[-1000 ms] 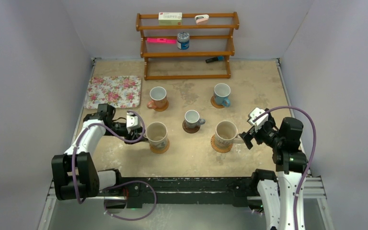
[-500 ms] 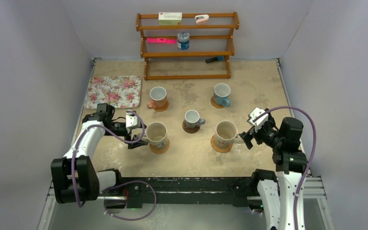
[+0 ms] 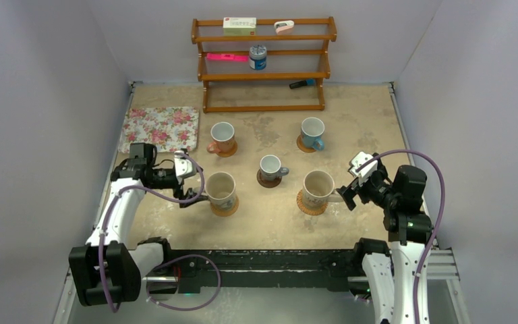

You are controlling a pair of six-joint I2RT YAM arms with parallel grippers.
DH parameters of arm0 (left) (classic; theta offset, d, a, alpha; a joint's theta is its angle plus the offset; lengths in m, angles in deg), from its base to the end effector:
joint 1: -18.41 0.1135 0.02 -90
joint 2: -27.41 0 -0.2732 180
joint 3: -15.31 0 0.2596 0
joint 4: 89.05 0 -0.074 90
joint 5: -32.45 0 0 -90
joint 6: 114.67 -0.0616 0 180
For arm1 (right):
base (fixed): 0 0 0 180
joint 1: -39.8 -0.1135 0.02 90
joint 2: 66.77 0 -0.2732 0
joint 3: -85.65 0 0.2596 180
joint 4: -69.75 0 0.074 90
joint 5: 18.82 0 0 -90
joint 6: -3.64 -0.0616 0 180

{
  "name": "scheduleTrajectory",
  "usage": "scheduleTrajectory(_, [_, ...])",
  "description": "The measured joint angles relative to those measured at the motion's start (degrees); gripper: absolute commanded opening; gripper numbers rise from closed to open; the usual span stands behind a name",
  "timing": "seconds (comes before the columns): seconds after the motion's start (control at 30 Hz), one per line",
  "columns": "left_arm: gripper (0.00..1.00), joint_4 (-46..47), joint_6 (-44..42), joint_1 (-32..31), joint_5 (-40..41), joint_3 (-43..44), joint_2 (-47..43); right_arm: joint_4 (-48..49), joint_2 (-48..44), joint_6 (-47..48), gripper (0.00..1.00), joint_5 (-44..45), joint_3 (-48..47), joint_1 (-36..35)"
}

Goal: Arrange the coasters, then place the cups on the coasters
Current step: Place the cup on the coaster, then reset both arms

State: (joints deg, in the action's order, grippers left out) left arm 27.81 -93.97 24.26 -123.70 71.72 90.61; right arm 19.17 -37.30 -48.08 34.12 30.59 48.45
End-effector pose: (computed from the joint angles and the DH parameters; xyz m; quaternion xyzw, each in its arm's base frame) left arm 0.1933 -0.0368 0.2338 0.5148 0.6518 -0.3369 0.4434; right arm 0.1320 0.0175 0.3080 -0.3696 0.7294 0.0430 0.5741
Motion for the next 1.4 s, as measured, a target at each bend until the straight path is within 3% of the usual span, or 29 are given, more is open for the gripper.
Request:
scheduleTrajectory(0.27, [1.00,6.45,11.23,1.62,4.48,0.85,-4.39,-0.02,-0.02,0.17,0.99,0.00,0.00,0.00])
scheduleTrajectory(0.53, [1.00,18.95,25.79,12.13,8.59,0.90,-7.30,-0.13,-0.68,0.33,0.99,-0.02,0.00,0.00])
scheduleTrajectory(0.87, [1.00,30.99,38.71,19.32,16.02,-1.57,-5.44,-0.17,-0.68,0.33,0.99,0.00,0.00,0.00])
scheduleTrajectory(1.4, [1.00,36.30,44.76,20.79,28.02,-5.29,-12.17,1.55,-3.89,-1.01,0.99,1.70,0.59,0.00])
